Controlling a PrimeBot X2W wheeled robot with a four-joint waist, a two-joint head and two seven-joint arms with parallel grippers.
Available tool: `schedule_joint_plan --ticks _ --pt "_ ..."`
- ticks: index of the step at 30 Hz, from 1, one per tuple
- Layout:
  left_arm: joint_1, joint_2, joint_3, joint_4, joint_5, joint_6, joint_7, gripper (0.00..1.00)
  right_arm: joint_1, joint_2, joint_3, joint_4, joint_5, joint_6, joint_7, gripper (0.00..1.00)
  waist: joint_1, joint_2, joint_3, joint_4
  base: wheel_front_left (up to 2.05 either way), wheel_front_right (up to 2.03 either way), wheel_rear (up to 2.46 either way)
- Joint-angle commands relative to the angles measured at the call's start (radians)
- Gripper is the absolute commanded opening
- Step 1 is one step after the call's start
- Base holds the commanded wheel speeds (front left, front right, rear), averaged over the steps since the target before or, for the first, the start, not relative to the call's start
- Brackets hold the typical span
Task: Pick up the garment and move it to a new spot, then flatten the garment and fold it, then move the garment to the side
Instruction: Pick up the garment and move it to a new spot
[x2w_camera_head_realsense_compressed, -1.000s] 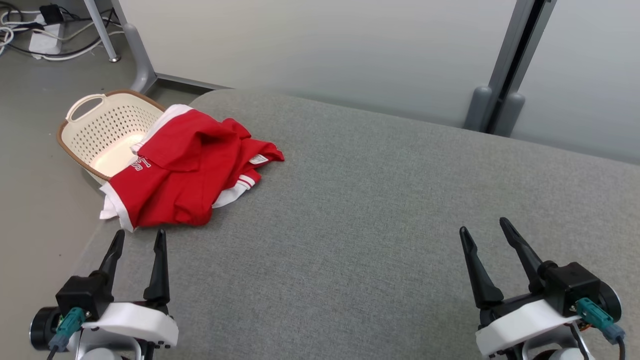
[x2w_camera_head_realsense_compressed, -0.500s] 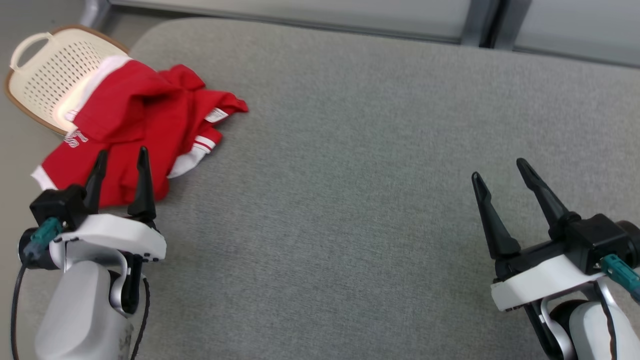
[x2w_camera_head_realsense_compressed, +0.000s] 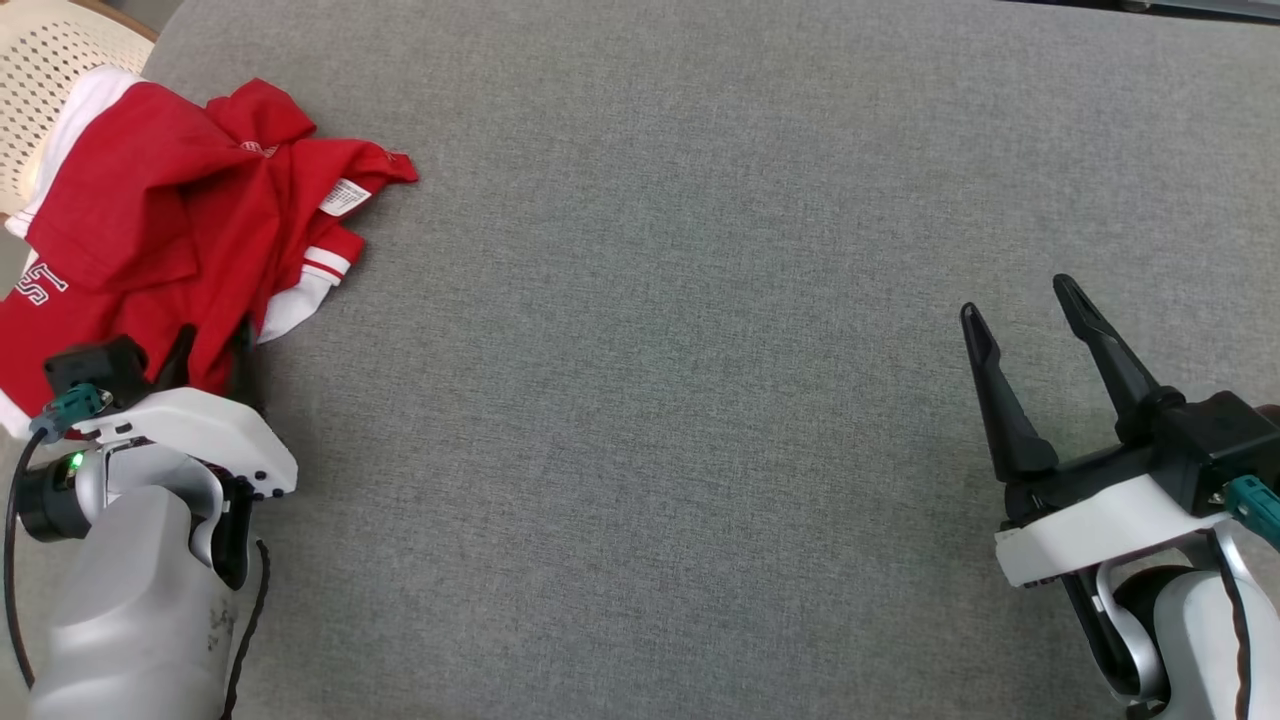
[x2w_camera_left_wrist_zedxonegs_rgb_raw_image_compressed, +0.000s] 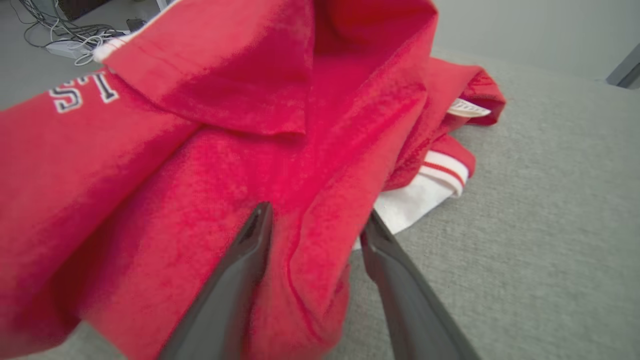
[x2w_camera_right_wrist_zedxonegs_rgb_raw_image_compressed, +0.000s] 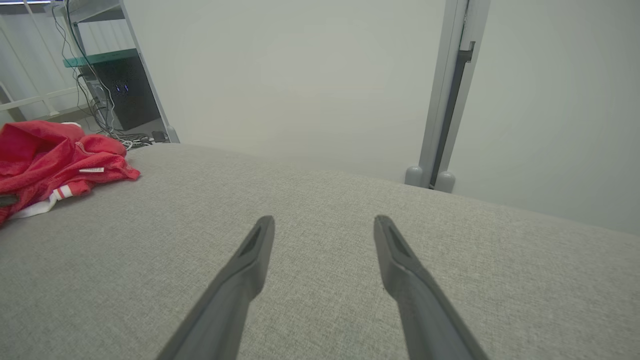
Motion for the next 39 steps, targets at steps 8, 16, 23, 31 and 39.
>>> schedule_joint_plan --ticks 8,16,23,31,39 --pt "0.029 0.028 0.045 -0.161 0.04 0.041 -0.004 0.0 0.015 0.007 -0.012 0.016 0.008 0.0 -0.012 1.0 0.0 0.0 -0.051 0.015 0.0 0.0 0.0" --pt "0.201 0.01 0.105 -0.509 0.115 0.056 -0.005 0.0 0.049 0.029 -0.014 0.054 0.015 0.0 -0.042 1.0 0.0 0.0 -0.162 0.003 0.0 0.0 0.0" --pt "0.396 -0.033 0.069 -0.746 0.161 0.057 -0.004 0.0 0.101 0.056 -0.018 0.09 0.025 0.0 -0.063 1.0 0.0 0.0 -0.284 -0.029 0.0 0.0 0.0" --pt "0.578 -0.084 -0.046 -0.992 0.172 0.046 0.105 0.0 0.134 0.07 -0.01 0.092 0.026 0.0 -0.056 1.0 0.0 0.0 -0.322 -0.089 0.0 0.0 0.0" --pt "0.552 -0.114 -0.21 -1.048 0.156 0.001 0.162 0.0 0.096 0.078 -0.007 0.079 0.023 0.0 -0.061 1.0 0.0 0.0 -0.257 -0.249 0.0 0.0 0.0"
